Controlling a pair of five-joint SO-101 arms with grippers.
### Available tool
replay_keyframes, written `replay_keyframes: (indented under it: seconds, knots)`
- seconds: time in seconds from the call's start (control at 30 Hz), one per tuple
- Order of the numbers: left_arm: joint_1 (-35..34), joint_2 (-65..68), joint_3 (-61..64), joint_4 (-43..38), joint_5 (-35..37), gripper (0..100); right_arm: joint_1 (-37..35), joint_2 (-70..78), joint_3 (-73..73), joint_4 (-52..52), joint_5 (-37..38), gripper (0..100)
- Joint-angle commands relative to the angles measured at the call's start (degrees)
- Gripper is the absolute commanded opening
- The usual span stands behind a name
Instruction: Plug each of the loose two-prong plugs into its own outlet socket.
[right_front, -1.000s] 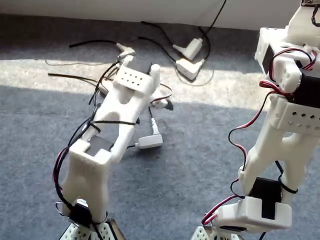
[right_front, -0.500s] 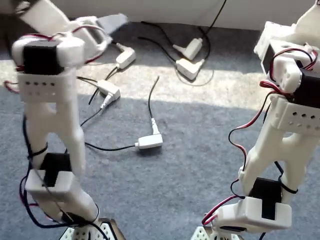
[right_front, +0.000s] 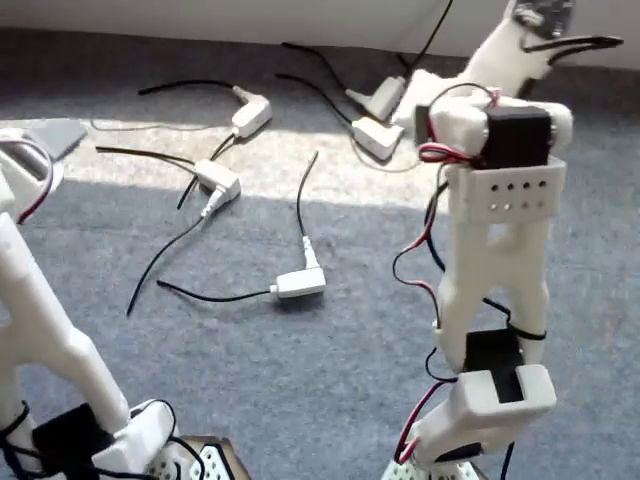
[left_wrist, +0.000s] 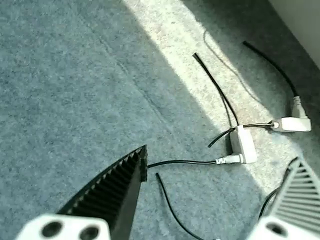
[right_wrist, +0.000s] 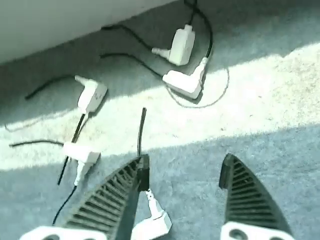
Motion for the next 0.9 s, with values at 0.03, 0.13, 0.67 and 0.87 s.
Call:
replay_keyframes:
  seconds: [0.03, 0.13, 0.67, 0.87]
  knots:
    - [-4.79, -6.11, 17.36, -0.35, -5.01, 41, -9.19, -2.33, 0.48, 3.82, 16.88, 23.1]
    - [-6.37, -6.29, 23.87, -0.53, -7.65, 41, -13.67, -5.58, 5.67, 3.74, 29.1, 23.1]
    - [-11.82, -6.29, 48.57, -18.46, -8.88, 41, -26.59, -16.22, 56.57, -10.59, 76.48, 23.1]
    - [-13.93, -6.29, 51.56, -20.84, -8.88, 41, -28.79, -16.04, 68.88, -26.95, 76.57, 23.1]
